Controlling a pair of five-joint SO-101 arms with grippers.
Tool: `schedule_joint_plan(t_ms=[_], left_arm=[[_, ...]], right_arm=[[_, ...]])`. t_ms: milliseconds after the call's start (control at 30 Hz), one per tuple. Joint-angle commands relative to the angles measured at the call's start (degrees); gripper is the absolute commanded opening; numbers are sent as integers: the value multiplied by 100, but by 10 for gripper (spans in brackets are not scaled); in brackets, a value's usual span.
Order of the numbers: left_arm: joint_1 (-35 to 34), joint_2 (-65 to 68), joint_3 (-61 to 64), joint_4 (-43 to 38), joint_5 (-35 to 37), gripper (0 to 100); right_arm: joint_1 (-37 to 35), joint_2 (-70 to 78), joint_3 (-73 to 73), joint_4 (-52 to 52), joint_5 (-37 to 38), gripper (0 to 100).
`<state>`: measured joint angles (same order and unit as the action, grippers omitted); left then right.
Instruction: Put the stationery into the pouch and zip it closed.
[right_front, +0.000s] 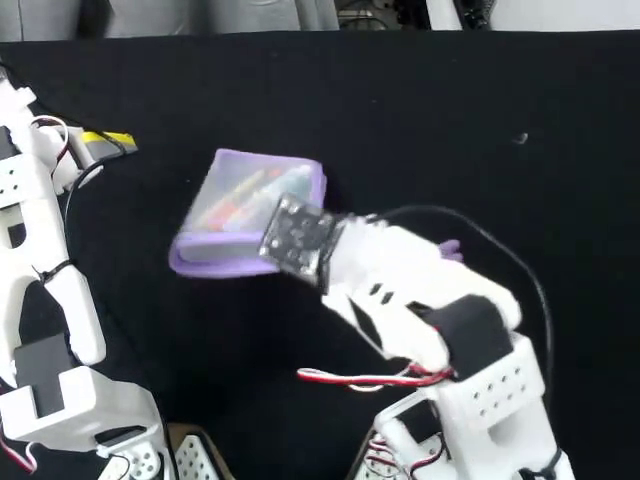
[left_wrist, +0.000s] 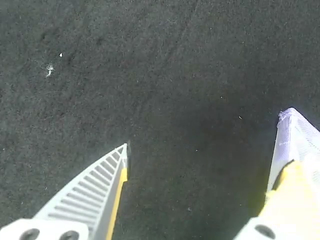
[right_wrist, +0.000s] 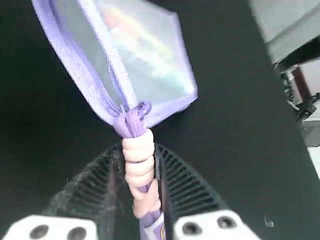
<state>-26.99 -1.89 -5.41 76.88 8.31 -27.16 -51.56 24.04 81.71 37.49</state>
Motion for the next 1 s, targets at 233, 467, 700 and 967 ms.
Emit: schedule_joint_plan(t_ms=[233, 467, 700, 967], left_arm=[[-57, -70, 163, -97, 18, 454], [-66, -70, 136, -97, 18, 454], [-66, -70, 163, -97, 18, 454], [22, -70, 163, -62, 18, 454]], right_arm=[[70, 1613, -2448, -35, -914, 11], [70, 2510, -4119, 176, -1266, 11], [79, 3134, -5508, 677, -1653, 11], [79, 3837, -5868, 888, -2048, 11]])
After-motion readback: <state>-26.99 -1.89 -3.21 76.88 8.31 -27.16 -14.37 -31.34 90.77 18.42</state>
